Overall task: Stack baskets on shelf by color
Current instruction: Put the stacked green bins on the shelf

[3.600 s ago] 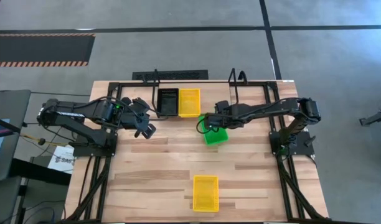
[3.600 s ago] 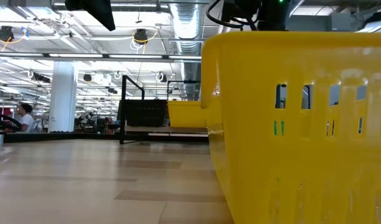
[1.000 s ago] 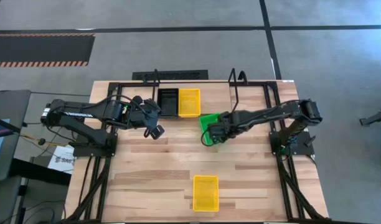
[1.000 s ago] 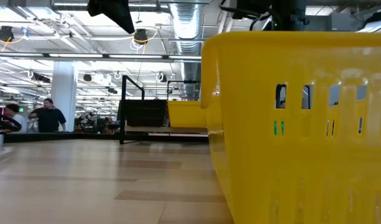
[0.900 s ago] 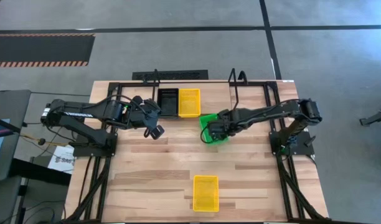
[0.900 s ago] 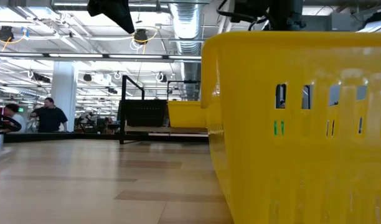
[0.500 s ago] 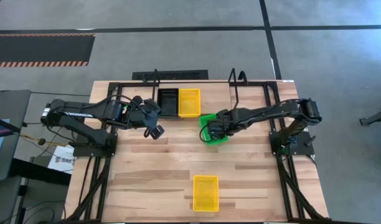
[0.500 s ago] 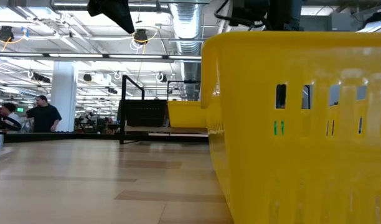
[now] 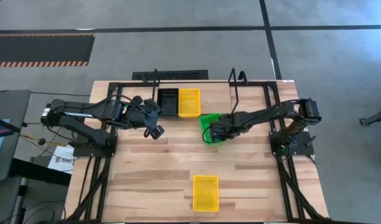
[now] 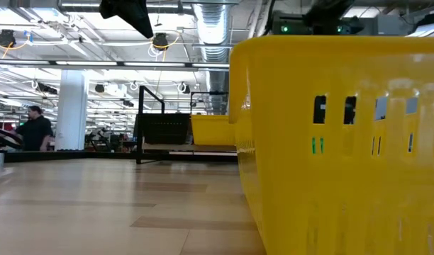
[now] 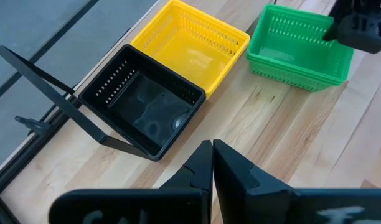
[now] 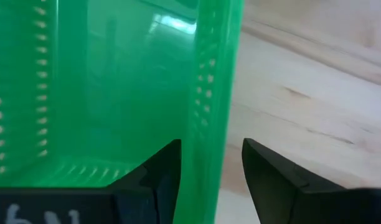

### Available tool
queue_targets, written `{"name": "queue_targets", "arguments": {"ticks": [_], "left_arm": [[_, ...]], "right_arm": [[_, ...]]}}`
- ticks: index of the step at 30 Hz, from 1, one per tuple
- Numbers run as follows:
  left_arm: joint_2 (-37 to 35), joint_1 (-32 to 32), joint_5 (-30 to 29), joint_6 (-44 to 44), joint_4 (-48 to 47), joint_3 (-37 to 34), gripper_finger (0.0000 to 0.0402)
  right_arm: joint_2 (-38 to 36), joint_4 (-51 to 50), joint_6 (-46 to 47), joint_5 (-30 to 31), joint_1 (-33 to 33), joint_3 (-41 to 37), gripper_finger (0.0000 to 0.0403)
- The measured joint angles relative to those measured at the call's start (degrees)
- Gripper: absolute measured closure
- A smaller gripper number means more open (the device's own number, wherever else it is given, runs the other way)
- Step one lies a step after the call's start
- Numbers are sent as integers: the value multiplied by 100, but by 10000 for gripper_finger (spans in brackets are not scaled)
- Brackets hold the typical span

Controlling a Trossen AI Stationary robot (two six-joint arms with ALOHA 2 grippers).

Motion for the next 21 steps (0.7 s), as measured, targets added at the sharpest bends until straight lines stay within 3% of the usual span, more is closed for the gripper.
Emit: {"name": "queue_targets", "arguments": {"ticks": [7,15,21], "left_arm": [[0,0,0,-27,0,0,401],[0,0,0,-33,0,0,401],[0,0,2,-35,0,0,401]], "right_arm": [[2,454,-60,-269,-232,-274,244],[-22,571,-93,-610,-105,-277,385],[-94,524,256,-592,264,-240,390]]}}
